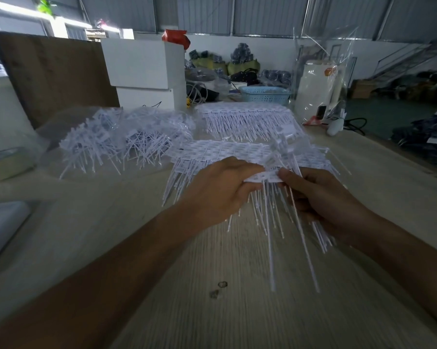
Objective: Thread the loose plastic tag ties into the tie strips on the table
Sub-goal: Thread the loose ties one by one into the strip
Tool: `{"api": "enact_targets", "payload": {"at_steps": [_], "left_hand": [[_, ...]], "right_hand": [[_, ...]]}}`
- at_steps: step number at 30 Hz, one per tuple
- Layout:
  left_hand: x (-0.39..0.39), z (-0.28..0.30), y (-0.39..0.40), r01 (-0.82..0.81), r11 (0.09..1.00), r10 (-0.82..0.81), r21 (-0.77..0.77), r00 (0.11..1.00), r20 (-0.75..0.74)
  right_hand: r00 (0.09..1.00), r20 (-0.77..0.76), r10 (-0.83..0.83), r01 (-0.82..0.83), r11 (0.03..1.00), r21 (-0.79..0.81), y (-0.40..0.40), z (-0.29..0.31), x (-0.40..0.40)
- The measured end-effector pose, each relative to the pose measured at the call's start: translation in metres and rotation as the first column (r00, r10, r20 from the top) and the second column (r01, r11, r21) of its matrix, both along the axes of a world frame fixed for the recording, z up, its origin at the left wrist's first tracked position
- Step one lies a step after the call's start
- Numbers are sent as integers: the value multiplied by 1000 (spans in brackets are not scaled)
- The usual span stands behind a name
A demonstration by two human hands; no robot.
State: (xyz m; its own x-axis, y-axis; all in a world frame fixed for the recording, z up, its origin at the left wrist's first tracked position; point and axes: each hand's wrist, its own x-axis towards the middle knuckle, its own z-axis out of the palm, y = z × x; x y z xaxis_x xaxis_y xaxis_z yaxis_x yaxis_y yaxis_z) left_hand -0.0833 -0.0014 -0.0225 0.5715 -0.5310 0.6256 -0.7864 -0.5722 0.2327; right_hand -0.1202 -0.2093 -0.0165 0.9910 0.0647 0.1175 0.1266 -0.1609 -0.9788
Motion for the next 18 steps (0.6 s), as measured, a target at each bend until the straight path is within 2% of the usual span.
{"api": "enact_targets", "payload": {"at_steps": [3,8,10,12,14,18], "left_hand": [[0,1,0,-20,999,19,24,998,53],[0,-4,-7,43,985,-82,-170,970,-227],[2,-8,-8,38,963,-141,-268,916,-375],[2,-8,-8,39,918,-254,-394,821,-511],[2,-8,-7,47,872,-354,-487,750,-560],[3,-7,-7,6,798,-470,-603,633,-615]], "right_hand": [[999,52,12,-11,1000,-20,1,0,-2],[995,103,-7,16,996,-87,2,1,-4],[984,178,-2,34,984,-176,2,2,-5],[957,290,4,86,951,-298,4,4,-7],[946,324,11,85,956,-281,5,5,-7],[955,295,17,53,973,-227,7,5,-8]]}}
